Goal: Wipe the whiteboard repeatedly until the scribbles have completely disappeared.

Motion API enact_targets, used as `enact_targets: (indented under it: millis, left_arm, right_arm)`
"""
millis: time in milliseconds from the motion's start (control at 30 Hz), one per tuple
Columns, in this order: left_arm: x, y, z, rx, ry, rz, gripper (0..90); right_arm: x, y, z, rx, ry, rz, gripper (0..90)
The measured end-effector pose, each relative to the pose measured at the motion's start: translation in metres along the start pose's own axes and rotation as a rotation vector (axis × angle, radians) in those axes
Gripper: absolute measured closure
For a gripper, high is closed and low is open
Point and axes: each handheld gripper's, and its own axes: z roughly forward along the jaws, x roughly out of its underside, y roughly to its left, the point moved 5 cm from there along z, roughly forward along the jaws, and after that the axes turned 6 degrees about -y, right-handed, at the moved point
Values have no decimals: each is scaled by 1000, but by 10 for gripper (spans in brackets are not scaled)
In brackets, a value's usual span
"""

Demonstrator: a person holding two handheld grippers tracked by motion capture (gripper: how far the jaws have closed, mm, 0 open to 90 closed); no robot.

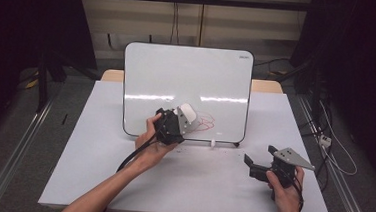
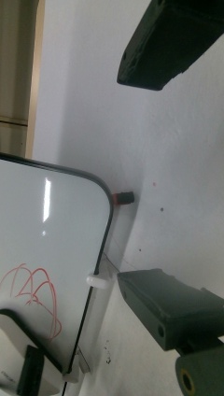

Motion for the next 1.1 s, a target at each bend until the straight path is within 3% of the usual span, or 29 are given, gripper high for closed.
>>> enact_targets:
  millis: [200,267,467,1100]
  left_arm:
    - [-1,27,-3,-26,-5,-49,311]
    - [-2,30,-2,-26,-3,-60,311]
    - [-5,27,-1,-53,1,-58,310]
    - [-33,5,14,-38,-10,-13,311]
  right_arm:
    - [0,0,0,1,0,-1,53]
    - [0,0,0,2,0,0,53]
    - [0,0,1,1,1,0,54]
    - [0,0,1,1,-1,-3,54]
